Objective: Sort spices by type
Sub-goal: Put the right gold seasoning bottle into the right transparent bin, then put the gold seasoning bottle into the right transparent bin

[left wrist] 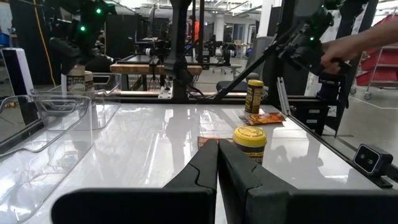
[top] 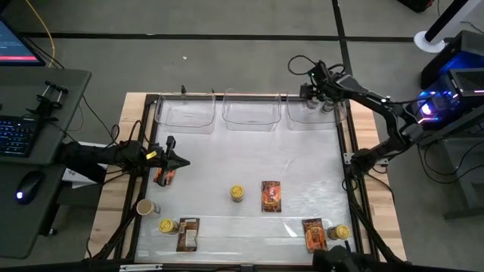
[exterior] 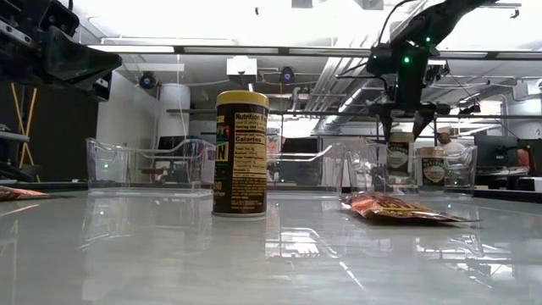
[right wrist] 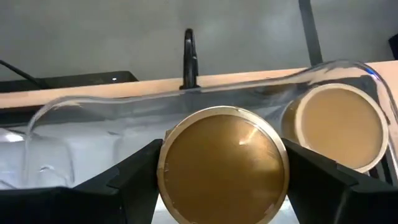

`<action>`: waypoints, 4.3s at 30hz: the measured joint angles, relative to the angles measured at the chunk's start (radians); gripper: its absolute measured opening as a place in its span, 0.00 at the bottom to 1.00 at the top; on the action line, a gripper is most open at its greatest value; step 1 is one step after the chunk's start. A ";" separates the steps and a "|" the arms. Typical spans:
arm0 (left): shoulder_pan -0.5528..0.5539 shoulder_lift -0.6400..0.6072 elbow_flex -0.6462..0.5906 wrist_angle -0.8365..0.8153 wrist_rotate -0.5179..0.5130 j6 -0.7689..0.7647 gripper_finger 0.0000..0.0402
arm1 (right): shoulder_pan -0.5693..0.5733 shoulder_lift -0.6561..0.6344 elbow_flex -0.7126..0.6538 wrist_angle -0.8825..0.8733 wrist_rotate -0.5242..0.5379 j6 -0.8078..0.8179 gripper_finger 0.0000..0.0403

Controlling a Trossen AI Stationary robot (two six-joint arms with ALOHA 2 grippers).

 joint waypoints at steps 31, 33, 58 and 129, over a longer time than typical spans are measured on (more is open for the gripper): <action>0.000 0.000 0.000 0.000 0.000 0.000 0.00 | -0.061 0.107 0.001 0.033 -0.013 -0.028 0.91; 0.000 0.000 0.000 0.000 0.000 0.000 0.00 | -0.061 0.107 0.001 0.040 -0.006 -0.028 0.93; 0.000 0.000 0.000 0.000 0.000 0.000 0.00 | -0.054 -0.015 0.002 0.083 0.046 -0.020 0.95; 0.001 0.204 0.100 0.618 -0.341 -0.428 0.00 | 1.111 -0.079 0.002 -0.035 -0.179 0.085 0.95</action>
